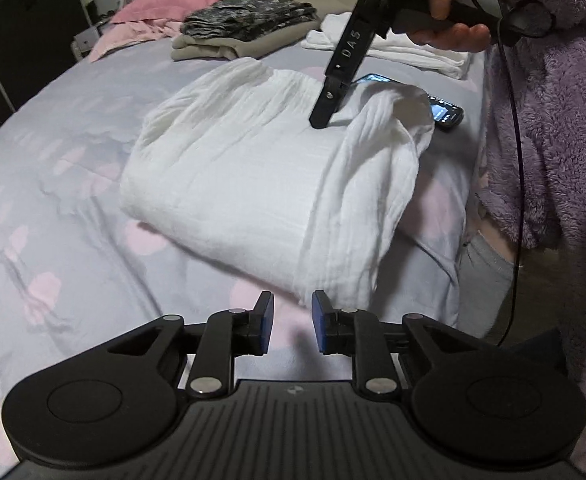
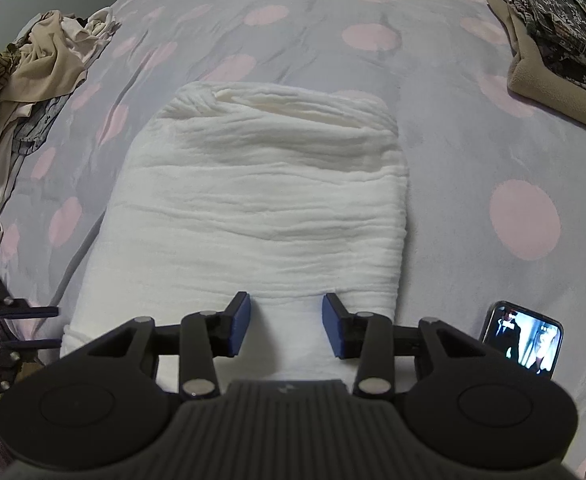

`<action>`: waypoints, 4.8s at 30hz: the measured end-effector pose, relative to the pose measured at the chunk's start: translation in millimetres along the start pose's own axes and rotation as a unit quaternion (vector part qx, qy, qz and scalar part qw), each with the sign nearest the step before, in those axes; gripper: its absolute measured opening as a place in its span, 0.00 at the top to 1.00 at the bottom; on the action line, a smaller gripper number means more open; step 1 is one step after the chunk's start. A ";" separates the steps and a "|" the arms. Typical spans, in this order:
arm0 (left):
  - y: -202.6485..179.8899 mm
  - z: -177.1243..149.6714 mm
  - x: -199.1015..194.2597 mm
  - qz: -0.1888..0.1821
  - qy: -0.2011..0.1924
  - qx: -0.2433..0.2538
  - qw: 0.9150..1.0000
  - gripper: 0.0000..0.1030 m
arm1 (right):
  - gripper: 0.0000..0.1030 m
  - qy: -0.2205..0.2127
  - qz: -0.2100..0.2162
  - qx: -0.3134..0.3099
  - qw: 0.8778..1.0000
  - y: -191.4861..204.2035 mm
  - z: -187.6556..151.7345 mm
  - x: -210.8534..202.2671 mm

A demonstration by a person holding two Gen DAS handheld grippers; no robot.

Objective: Fold clothes
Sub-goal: 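Fold the white cloth end over the bundle with the left tool, then grasp the white cloth bundle with both tools and lift it, then carry the white bundle beside the floral jeans stack with both tools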

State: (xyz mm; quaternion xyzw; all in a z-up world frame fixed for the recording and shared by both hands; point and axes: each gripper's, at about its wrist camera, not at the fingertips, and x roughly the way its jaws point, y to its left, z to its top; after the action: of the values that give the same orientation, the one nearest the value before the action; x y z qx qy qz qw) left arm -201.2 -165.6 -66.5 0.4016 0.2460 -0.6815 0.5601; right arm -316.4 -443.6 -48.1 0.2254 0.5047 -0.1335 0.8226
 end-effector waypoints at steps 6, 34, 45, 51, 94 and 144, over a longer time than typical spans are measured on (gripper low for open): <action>-0.5 4.9 9.7 -0.006 0.002 0.017 1.000 0.80 | 0.57 -0.029 0.040 -0.012 0.999 12.4 7.6 -21.2; -46.1 14.8 -10.9 -0.100 0.021 0.094 0.990 1.00 | 0.88 0.044 -0.006 -0.141 0.989 110.9 34.7 47.1; 3.4 10.2 -17.2 -0.079 0.011 -0.044 0.996 0.76 | 0.58 0.001 0.022 -0.105 0.994 87.8 32.7 7.1; 69.9 19.9 -11.0 -0.034 -0.024 -0.201 0.979 0.46 | 0.43 -0.063 0.012 -0.021 0.998 33.0 28.7 -37.2; 152.8 78.4 43.0 -0.062 -0.086 -0.386 0.916 0.86 | 0.63 -0.090 0.139 0.151 0.975 -51.2 2.3 -24.4; -55.5 464.4 247.6 -0.313 -0.092 -0.271 0.906 0.88 | 0.63 -0.272 -0.131 0.391 0.870 -410.3 -118.5 -338.8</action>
State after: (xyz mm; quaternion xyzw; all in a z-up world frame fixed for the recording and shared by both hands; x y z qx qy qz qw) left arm -393.1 -656.4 -18.2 0.0721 0.4813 -0.7631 0.4251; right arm -745.3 -740.3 110.7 0.4152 0.1921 -0.4821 0.7471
